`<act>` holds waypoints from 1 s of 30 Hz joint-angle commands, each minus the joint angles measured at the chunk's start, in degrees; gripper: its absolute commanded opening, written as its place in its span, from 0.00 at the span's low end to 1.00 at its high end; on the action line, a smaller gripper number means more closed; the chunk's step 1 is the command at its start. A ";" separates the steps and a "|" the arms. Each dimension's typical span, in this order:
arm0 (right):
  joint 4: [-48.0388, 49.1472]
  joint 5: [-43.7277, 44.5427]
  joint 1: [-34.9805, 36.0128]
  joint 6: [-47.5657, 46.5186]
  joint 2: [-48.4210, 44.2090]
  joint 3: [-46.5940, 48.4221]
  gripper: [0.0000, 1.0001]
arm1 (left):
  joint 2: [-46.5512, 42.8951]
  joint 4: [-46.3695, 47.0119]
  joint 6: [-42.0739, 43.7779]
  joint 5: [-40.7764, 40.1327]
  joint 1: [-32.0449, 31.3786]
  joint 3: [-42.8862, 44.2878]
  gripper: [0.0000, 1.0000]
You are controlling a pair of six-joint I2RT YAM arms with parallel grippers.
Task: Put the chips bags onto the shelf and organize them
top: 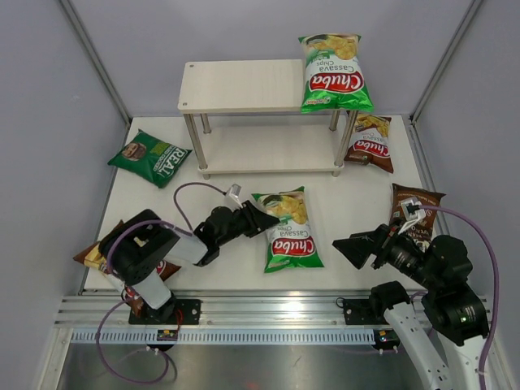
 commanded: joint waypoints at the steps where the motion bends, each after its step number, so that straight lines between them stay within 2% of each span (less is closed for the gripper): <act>1: 3.18 -0.27 0.25 1.10 -0.06 -2.33 0.99 | -10.15 5.23 -1.92 -8.40 -0.19 -4.81 0.06; 5: 7.20 -0.98 0.25 3.82 0.90 -5.67 1.00 | -25.87 -3.28 -2.28 -14.81 -0.37 -10.44 0.00; 6: 8.70 -1.94 0.34 4.88 1.25 -6.81 1.00 | -33.30 -9.57 -2.11 -16.13 -0.63 -10.71 0.00; 8: 15.17 -3.52 0.25 10.05 1.60 -11.11 0.99 | -41.86 -16.37 -0.62 -19.90 -0.90 -10.71 0.00; 9: 18.00 -5.18 0.34 12.60 1.69 -12.87 0.99 | -45.73 -23.45 0.00 -21.06 -1.07 -9.84 0.00; 10: 20.99 -5.72 0.25 18.80 1.78 -16.89 0.99 | -54.21 -27.35 1.14 -22.37 -1.07 -9.05 0.00; 11: 27.46 -6.16 0.34 22.60 1.87 -19.10 1.00 | -57.69 -31.13 1.93 -25.17 -1.16 -7.91 0.00; 12: 31.35 -7.12 0.34 26.47 1.96 -21.21 1.00 | -61.46 -38.74 2.89 -26.77 -1.42 -5.20 0.00; 13: 36.18 -7.83 0.34 33.47 2.05 -25.59 0.99 | -66.20 -42.29 3.69 -28.26 -1.42 -3.35 0.00; 15: 48.66 -7.40 0.60 38.09 2.13 -28.34 0.99 | -69.49 -49.41 6.14 -32.05 -1.51 2.35 0.00; 17: 51.33 -5.65 0.86 38.99 2.31 -28.01 0.99 | -70.46 -53.99 7.03 -34.86 -1.51 6.15 0.00; 20: 59.14 -3.79 1.92 40.04 5.10 -26.86 0.99 | -68.54 -54.90 7.83 -37.94 -1.51 12.92 0.00; 22: 63.27 -3.27 4.27 39.96 8.79 -25.55 0.99 | -67.31 -51.58 7.65 -38.03 -1.51 14.94 0.00; 23: 68.26 -2.92 5.86 39.78 13.51 -25.02 0.99 | -65.82 -48.08 7.39 -38.21 -1.51 15.48 0.00; 25: 73.20 1.20 11.38 36.03 18.28 -22.57 0.99 | -64.24 -44.89 6.43 -38.90 -1.51 16.70 0.00; 26: 75.66 3.65 18.72 33.48 22.48 -21.07 1.00 | -63.36 -41.49 5.90 -38.82 -1.51 17.23 0.00; 28: 75.87 11.47 25.61 25.42 26.29 -15.74 1.00 | -61.33 -35.33 5.37 -38.56 -1.51 16.28 0.00; 29: 76.21 16.90 31.39 23.28 29.26 -14.22 0.99 | -60.80 -29.73 5.19 -38.30 -1.51 15.05 0.00; 30: 77.17 19.21 33.36 20.39 30.51 -12.64 0.99 | -59.67 -27.76 4.32 -37.95 -1.51 14.96 0.00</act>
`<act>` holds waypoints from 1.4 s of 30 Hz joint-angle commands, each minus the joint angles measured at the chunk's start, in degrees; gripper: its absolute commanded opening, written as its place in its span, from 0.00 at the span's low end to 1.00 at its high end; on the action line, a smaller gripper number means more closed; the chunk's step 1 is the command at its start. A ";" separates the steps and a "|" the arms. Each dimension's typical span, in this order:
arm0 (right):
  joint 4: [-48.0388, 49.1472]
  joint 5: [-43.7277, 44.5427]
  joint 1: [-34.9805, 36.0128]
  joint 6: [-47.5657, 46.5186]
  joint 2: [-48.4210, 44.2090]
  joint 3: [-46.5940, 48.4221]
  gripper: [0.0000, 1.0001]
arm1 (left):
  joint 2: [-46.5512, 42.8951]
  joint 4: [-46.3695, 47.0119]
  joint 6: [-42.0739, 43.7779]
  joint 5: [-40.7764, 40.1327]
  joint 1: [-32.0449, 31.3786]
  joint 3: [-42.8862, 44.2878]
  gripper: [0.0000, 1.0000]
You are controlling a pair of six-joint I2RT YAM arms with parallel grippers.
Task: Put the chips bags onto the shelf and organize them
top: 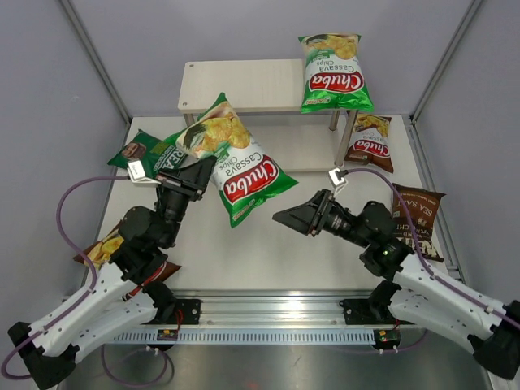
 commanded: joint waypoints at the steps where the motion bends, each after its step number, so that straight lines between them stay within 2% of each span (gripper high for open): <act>1: 12.69 13.78 8.76 -11.09 4.20 6.94 0.99 | 2.22 16.76 -2.18 -2.38 -0.29 0.44 0.00; 3: 14.21 17.66 10.10 -10.93 7.54 7.64 0.99 | 2.66 19.21 -2.45 -1.51 -0.29 0.27 0.00; 7: 18.77 19.16 10.45 -7.85 14.39 9.31 0.99 | 2.14 20.02 -1.13 0.16 -0.29 0.62 0.00; 13: 21.86 19.96 11.76 -9.07 18.27 12.65 0.97 | 0.46 21.51 -2.97 1.83 -0.29 -2.02 0.00; 14: 21.86 20.13 11.94 -9.51 18.54 13.35 0.93 | 0.46 20.81 -3.15 2.27 -0.29 -1.93 0.00; 17: 22.13 20.57 12.64 -11.10 18.19 14.50 0.93 | -0.24 19.75 -0.96 3.76 -0.29 -2.02 0.00; 21: 21.42 18.55 13.35 -13.03 18.71 16.26 0.94 | -0.85 17.03 0.97 5.08 -0.29 -1.75 0.00; 28: 28.36 12.40 13.44 -11.63 19.07 13.80 0.96 | -3.40 14.92 1.86 3.59 -0.29 -3.34 0.00; 33: 26.70 16.26 13.53 -11.01 19.33 14.67 0.96 | -2.26 16.41 2.65 7.53 -0.29 -3.08 0.00; 38: 20.46 20.57 13.53 -10.31 20.65 17.92 0.95 | -1.29 20.10 4.67 11.76 -0.29 -4.13 0.00; 41: 19.58 21.27 13.53 -11.27 20.56 17.84 0.88 | -2.17 21.15 6.95 13.96 -0.29 -4.57 0.00; 42: 20.27 21.45 13.44 -11.45 20.56 17.58 0.76 | -2.43 21.42 7.65 14.92 -0.29 -4.66 0.00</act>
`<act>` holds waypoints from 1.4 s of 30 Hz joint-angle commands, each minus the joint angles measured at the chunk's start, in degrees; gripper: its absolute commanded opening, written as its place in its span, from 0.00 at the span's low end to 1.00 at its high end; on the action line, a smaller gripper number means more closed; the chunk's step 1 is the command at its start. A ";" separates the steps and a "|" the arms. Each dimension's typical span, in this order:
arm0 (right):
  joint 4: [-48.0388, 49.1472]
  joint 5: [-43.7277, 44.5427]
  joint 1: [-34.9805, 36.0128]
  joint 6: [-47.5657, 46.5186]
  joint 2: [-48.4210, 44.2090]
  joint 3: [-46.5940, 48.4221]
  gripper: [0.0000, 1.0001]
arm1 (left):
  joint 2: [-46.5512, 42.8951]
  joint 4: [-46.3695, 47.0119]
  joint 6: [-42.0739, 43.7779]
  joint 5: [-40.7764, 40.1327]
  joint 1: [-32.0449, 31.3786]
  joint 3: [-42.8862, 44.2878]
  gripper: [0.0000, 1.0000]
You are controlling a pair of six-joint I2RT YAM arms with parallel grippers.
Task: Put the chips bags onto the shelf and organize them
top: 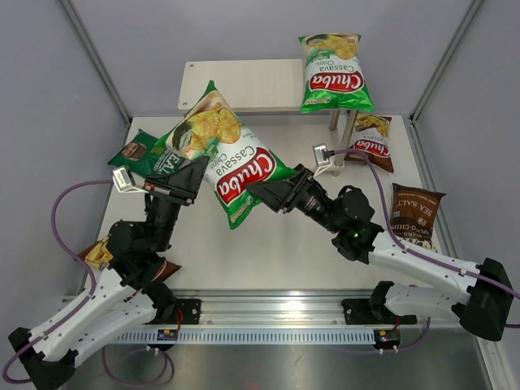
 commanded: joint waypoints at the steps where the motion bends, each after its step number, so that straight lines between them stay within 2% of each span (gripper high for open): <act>1: 2.20 4.53 0.50 -1.24 -0.03 2.39 0.68 | -1.19 4.59 4.23 7.89 -0.51 -0.37 0.01; 4: 4.93 3.40 0.50 -2.21 0.23 1.16 0.49 | -2.16 3.01 5.81 7.98 -0.51 -0.11 0.05; 6: 6.68 1.99 0.50 -3.35 0.58 0.89 0.42 | -2.94 1.00 7.22 7.02 -0.51 0.15 0.08; 9: 9.14 0.40 0.50 -3.36 1.02 -0.07 0.34 | -3.39 -3.47 9.15 4.83 -0.42 1.64 0.22; 11: 9.06 0.32 0.50 -3.36 1.20 -0.16 0.28 | -3.22 -6.03 10.38 3.68 -0.42 3.14 0.35; 14: 9.41 1.45 0.59 -3.26 1.38 -0.34 0.24 | -2.34 -13.06 11.87 0.00 -0.42 8.22 0.57; 17: 9.24 3.30 0.50 -4.40 1.29 0.09 0.22 | -2.60 -20.44 13.63 -2.82 -0.42 11.31 0.74; 21: 6.78 6.99 0.50 -5.99 1.90 1.59 0.20 | -5.84 -35.36 14.25 -11.86 -0.42 15.88 0.90; 23: 5.73 10.41 0.59 -6.51 2.17 2.56 0.21 | -7.60 -43.44 12.50 -16.08 -0.42 20.09 0.94; 24: 5.46 12.86 0.50 -6.60 2.95 3.00 0.20 | -7.70 -52.54 11.62 -19.58 -0.42 21.67 0.99; 28: 4.84 19.20 0.50 -5.29 6.99 7.73 0.20 | -7.70 -66.50 12.92 -20.68 -0.42 27.31 0.99; 32: 5.46 25.35 0.50 -4.32 11.83 13.36 0.20 | -9.01 -74.75 17.32 -14.28 -0.42 27.93 0.99; 39: 2.65 37.55 -0.11 -9.33 22.27 26.28 0.20 | -11.03 -85.49 26.28 -5.56 -0.42 29.07 0.99; 42: -2.00 40.29 -2.56 -7.05 26.58 32.25 0.22 | -14.19 -86.38 29.45 -4.06 -0.42 28.11 0.99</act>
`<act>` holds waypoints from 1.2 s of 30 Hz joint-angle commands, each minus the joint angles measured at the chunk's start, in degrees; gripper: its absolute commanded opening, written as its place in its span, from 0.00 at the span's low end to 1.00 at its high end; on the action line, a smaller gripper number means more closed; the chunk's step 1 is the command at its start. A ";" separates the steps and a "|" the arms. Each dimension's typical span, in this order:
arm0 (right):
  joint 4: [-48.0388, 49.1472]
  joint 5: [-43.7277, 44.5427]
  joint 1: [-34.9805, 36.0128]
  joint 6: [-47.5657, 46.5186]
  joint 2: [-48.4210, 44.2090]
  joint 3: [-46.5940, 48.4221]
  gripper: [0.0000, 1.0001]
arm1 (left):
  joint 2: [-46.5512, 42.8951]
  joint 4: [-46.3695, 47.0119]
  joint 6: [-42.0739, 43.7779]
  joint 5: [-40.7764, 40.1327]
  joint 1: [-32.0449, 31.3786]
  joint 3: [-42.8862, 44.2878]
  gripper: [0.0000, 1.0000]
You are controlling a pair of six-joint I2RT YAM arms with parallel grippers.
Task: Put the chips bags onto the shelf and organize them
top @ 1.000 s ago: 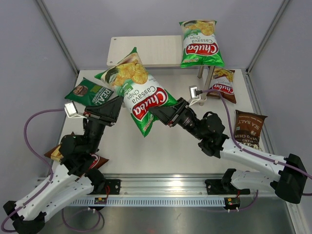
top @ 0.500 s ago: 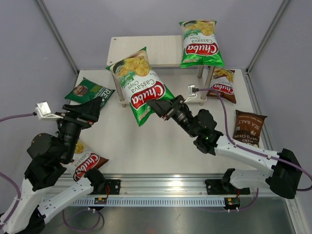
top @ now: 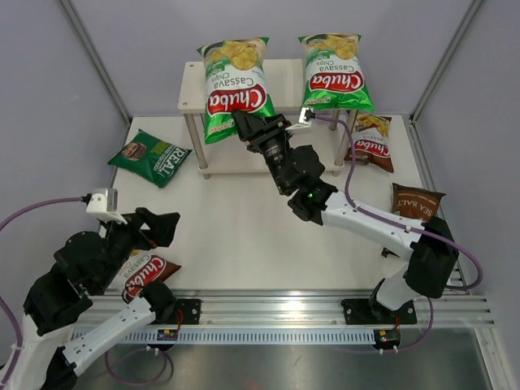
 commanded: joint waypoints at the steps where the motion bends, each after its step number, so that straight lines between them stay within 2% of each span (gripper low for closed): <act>1: -1.74 8.70 -3.18 1.69 3.89 9.61 0.21 | -3.88 -2.91 6.72 3.68 -0.20 0.48 0.99; 6: -7.99 8.87 -6.88 5.49 11.09 17.44 0.22 | -9.07 -0.53 8.31 1.75 -0.20 -5.39 0.99; 10: -10.90 8.09 -8.89 7.32 14.35 20.70 0.22 | -11.27 2.36 7.26 4.02 -0.29 -8.66 0.99; 14: -13.18 5.98 -10.83 8.74 15.06 20.80 0.24 | -12.06 2.72 6.82 4.30 -0.29 -9.28 0.99; 21: -18.19 7.47 -12.42 12.77 13.31 18.70 0.29 | -13.73 3.69 5.85 4.56 -0.29 -10.60 0.99; 23: -18.01 7.65 -12.60 13.13 12.34 17.82 0.38 | -14.26 3.95 5.76 4.56 -0.29 -10.86 0.99; 29: -18.63 5.27 -14.53 15.60 10.93 16.15 0.50 | -15.14 3.95 5.32 4.12 -0.29 -11.21 0.99; 30: -18.37 5.27 -14.71 15.42 10.67 15.36 0.59 | -15.31 4.04 5.24 4.12 -0.29 -11.30 0.99; 32: -18.19 4.49 -15.06 15.07 10.05 15.00 0.73 | -15.49 4.04 5.24 4.03 -0.29 -11.22 0.99; 36: -18.46 0.88 -15.32 15.33 9.52 14.56 0.75 | -15.58 4.13 5.24 4.21 -0.29 -11.39 0.99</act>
